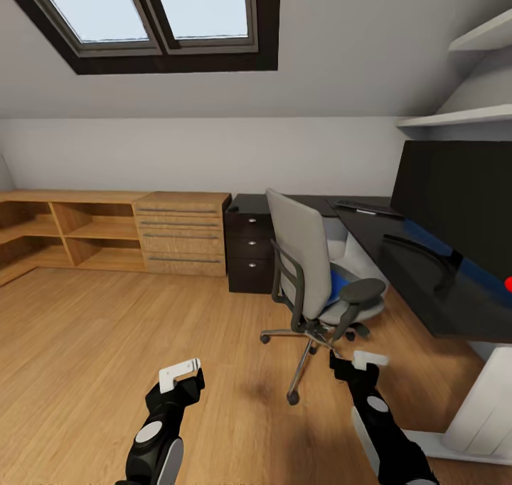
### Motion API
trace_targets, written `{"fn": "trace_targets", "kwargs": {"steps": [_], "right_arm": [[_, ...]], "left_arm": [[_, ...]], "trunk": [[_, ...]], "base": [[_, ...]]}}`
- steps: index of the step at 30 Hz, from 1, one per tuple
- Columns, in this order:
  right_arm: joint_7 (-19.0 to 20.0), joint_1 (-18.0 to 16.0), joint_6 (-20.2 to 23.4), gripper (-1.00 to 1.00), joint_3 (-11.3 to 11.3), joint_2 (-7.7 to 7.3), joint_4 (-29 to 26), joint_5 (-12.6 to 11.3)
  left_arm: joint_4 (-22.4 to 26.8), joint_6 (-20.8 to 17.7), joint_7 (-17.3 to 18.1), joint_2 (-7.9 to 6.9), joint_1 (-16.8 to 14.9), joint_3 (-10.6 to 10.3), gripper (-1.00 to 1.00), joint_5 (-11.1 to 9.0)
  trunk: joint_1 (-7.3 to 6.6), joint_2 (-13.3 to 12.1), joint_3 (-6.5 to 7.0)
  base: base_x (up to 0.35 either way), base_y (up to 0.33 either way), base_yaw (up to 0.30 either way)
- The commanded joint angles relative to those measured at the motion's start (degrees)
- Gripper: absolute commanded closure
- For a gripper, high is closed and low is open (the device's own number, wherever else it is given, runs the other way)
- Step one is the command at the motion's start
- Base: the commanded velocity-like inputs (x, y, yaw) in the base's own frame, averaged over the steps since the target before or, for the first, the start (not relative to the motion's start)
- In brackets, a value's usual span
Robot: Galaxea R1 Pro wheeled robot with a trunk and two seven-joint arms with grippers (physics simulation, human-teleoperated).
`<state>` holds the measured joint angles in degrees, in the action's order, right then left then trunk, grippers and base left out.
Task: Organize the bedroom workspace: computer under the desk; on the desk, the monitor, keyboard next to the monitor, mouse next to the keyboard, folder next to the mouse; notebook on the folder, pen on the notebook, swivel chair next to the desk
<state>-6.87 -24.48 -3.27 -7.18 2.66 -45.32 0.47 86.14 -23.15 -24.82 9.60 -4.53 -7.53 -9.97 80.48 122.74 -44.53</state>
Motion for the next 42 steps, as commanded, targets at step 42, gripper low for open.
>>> {"fn": "trace_targets", "kwargs": {"steps": [42], "right_arm": [[0.16,-18.15,-7.36,-1.0,-7.76,-9.07,23.4,-9.36]], "left_arm": [[2.96,-6.91,-0.31,-0.02,-0.04,-0.03,-1.0,-0.75]], "trunk": [[9.22,16.89,-7.61]], "base": [[0.0,0.0,0.0]]}}
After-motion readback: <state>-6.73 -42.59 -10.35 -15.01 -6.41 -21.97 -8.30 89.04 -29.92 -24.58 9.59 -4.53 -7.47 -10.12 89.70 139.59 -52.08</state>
